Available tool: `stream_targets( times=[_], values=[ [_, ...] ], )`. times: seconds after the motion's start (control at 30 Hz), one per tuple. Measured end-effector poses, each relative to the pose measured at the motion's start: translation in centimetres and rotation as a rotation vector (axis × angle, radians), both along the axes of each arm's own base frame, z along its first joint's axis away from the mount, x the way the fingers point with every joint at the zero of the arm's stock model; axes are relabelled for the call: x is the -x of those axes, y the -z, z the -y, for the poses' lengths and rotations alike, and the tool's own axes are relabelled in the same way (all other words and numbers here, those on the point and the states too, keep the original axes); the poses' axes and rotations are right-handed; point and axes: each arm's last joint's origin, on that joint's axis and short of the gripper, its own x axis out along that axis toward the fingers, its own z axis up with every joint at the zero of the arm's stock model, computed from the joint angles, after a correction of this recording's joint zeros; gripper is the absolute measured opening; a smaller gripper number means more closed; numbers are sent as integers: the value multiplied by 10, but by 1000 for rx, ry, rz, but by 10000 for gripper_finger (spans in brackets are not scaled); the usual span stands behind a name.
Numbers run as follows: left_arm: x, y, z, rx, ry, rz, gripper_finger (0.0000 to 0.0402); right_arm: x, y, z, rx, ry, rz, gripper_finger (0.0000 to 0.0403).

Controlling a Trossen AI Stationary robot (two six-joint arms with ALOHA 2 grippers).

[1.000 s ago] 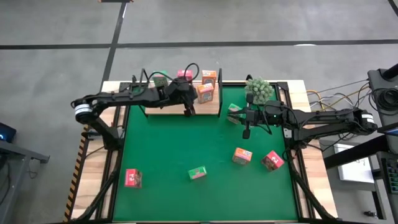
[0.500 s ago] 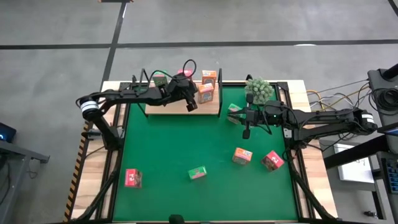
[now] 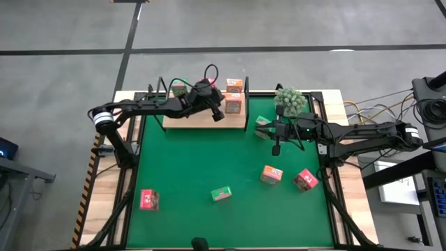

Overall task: Stack cereal on shelf
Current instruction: Put the left orange cereal box aligned with the other orange cereal box on the shelf

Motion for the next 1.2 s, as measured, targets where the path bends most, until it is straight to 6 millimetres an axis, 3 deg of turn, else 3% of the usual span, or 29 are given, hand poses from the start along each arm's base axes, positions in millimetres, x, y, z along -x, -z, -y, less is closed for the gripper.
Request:
stream_targets(
  times=[0.7,1.2],
  values=[
    [1,7,6,147,-30,18,0,0,0,0,1,-1,-1,18],
    [-2,7,12,155,-14,22,0,0,0,0,1,0,-1,18]
  ],
)
